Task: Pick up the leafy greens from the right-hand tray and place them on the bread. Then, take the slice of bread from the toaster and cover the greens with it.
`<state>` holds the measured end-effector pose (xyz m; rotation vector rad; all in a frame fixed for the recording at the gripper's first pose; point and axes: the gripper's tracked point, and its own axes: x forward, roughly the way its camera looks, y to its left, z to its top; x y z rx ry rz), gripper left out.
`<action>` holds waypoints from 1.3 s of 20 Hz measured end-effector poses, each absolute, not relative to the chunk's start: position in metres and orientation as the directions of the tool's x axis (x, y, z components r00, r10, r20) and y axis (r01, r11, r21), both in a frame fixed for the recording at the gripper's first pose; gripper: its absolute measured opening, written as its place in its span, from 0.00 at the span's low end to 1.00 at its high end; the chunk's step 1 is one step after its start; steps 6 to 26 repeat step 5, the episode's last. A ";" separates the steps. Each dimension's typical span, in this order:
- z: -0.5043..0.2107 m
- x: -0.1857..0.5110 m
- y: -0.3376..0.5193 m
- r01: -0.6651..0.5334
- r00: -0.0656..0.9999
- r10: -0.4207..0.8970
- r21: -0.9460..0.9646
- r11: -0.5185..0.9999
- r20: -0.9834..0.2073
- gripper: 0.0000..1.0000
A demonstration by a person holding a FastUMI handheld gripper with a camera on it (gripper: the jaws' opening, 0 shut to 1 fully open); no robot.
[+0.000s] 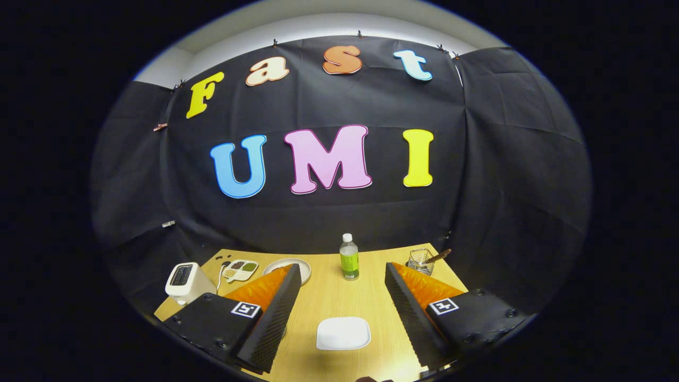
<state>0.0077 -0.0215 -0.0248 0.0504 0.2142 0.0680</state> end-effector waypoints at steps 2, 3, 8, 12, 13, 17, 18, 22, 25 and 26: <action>-0.030 0.006 -0.023 -0.054 0.973 0.060 0.033 0.998 -0.222 0.99; -0.032 0.005 -0.022 -0.050 0.972 0.056 0.032 0.998 -0.227 0.99; -0.031 0.003 -0.021 -0.042 0.971 0.051 0.043 0.998 -0.235 0.99; -0.031 0.003 -0.021 -0.042 0.971 0.051 0.043 0.998 -0.235 0.99; -0.031 0.003 -0.021 -0.042 0.971 0.051 0.043 0.998 -0.235 0.99; -0.031 0.003 -0.021 -0.042 0.971 0.051 0.043 0.998 -0.235 0.99; -0.031 0.003 -0.021 -0.042 0.971 0.051 0.043 0.998 -0.235 0.99; -0.031 0.003 -0.021 -0.042 0.971 0.051 0.043 0.998 -0.235 0.99; -0.031 0.003 -0.021 -0.042 0.971 0.051 0.043 0.998 -0.235 0.99; -0.031 0.003 -0.021 -0.042 0.971 0.051 0.043 0.998 -0.235 0.99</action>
